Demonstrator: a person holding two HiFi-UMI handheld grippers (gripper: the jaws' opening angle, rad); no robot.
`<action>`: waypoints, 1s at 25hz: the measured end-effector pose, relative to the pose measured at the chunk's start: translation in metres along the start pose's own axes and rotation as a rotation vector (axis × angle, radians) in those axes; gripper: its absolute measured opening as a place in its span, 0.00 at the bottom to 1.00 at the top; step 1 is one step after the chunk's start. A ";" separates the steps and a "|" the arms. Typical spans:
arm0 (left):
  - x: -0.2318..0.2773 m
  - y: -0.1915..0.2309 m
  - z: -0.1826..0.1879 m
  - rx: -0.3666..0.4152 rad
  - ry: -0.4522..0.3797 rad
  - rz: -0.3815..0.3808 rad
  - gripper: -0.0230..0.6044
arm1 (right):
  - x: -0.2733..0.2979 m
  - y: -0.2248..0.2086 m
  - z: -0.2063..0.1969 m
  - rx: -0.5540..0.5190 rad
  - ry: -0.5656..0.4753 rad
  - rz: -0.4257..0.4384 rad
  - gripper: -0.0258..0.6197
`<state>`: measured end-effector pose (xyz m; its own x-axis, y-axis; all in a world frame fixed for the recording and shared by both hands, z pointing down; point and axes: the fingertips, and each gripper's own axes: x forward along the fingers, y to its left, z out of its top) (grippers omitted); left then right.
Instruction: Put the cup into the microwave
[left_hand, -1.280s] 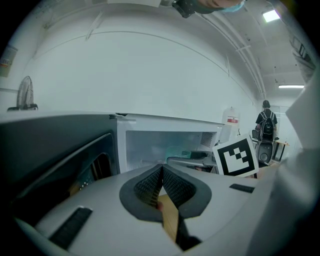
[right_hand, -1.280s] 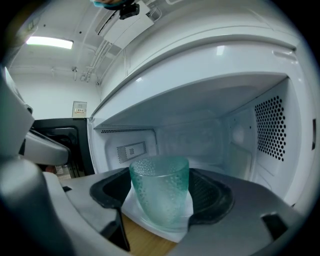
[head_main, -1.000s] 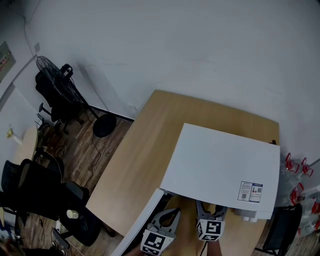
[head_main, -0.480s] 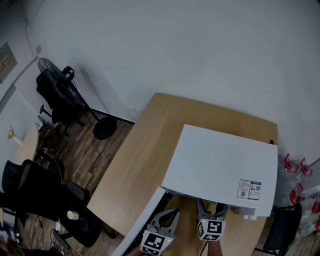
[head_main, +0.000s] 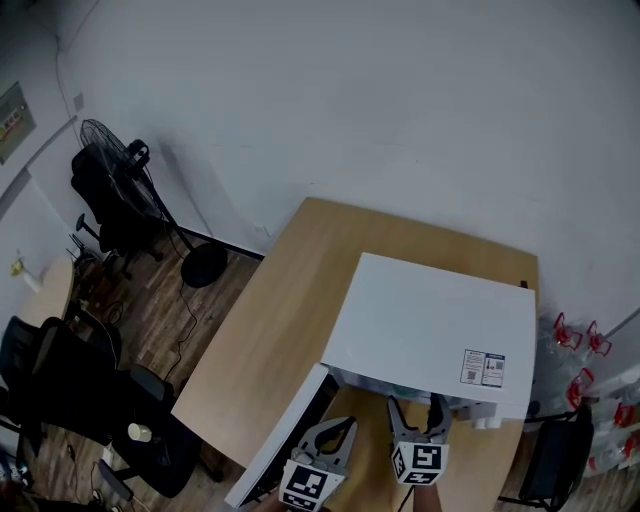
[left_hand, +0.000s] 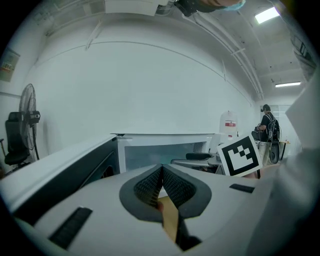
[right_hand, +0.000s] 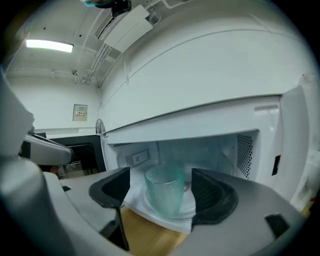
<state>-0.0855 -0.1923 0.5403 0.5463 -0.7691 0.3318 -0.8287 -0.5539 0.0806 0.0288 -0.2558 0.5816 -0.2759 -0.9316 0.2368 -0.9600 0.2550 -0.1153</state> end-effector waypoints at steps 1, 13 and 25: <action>-0.003 -0.002 0.001 0.002 -0.003 -0.001 0.07 | -0.004 0.001 0.002 -0.002 0.001 0.000 0.61; -0.039 -0.026 0.022 0.039 -0.051 0.000 0.07 | -0.074 0.008 0.025 -0.017 -0.027 -0.020 0.61; -0.080 -0.066 0.028 0.066 -0.087 -0.013 0.07 | -0.161 0.012 0.036 -0.035 -0.060 -0.058 0.45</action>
<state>-0.0709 -0.1030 0.4821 0.5681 -0.7847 0.2479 -0.8130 -0.5818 0.0213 0.0632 -0.1121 0.5071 -0.2170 -0.9588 0.1834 -0.9758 0.2077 -0.0688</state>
